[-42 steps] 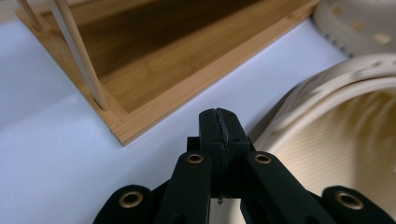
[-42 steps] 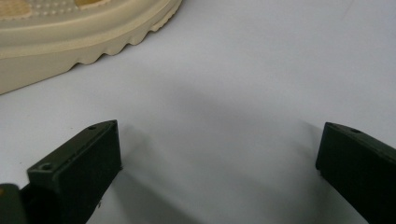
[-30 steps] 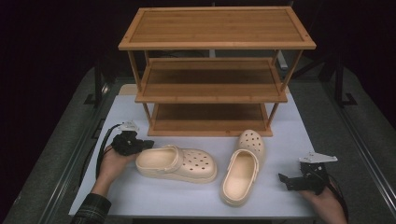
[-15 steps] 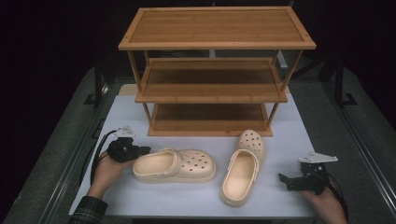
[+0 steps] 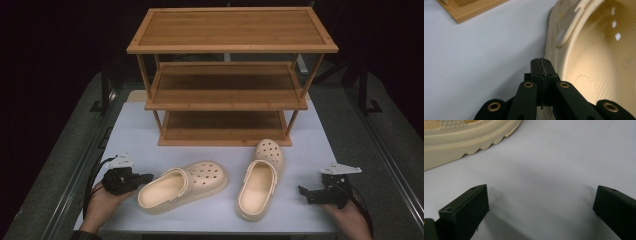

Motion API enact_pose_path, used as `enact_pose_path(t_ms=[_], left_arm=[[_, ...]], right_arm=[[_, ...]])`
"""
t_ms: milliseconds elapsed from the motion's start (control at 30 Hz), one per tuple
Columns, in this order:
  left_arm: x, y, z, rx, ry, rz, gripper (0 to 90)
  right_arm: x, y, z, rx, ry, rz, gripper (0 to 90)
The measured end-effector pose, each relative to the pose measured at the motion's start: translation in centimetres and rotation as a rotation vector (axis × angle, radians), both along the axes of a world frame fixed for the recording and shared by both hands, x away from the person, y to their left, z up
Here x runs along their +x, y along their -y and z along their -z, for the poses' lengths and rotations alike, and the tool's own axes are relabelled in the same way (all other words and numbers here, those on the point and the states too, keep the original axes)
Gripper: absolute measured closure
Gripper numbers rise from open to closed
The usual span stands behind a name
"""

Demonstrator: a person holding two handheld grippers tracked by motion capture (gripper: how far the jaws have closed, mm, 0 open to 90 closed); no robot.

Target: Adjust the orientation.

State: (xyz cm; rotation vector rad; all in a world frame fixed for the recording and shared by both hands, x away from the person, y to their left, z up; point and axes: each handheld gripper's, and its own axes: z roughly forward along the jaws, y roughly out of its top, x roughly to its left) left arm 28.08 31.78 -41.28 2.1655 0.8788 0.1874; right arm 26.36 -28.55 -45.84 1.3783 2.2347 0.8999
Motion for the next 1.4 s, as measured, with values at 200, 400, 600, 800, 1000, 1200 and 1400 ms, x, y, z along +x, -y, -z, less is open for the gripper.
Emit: enact_pose_path(t_ms=[200, 400, 600, 800, 1000, 1200, 1400], left_arm=[[-1.7, -0.2, 0.0, -0.008, -0.004, 0.001, 90.0], [-1.8, -0.2, 0.0, -0.015, -0.006, 0.005, 90.0], [-1.6, -0.4, -0.4, -0.037, 0.017, -0.004, 80.2], [-1.6, -0.3, -1.5, -0.087, 0.056, 0.002, 67.9], [-1.4, 1.4, -2.0, -0.088, 0.081, 0.051, 59.0], [-0.6, 3.3, -2.1, -0.075, 0.098, 0.088, 56.0], [0.2, 5.4, -1.8, -0.064, 0.095, 0.134, 54.6]], right_arm=[[0.0, 0.0, 0.0, -0.001, -0.001, 0.001, 0.0], [0.0, 0.0, 0.0, -0.001, -0.001, 0.001, 0.0], [0.0, 0.0, 0.0, 0.000, -0.001, 0.000, 0.0], [0.0, 0.0, 0.0, -0.001, -0.002, 0.001, 0.0], [0.0, 0.0, 0.0, -0.001, 0.000, 0.000, 0.0], [0.0, 0.0, 0.0, -0.002, -0.001, 0.001, 0.0], [0.0, 0.0, 0.0, -0.001, 0.001, 0.001, 0.0]])
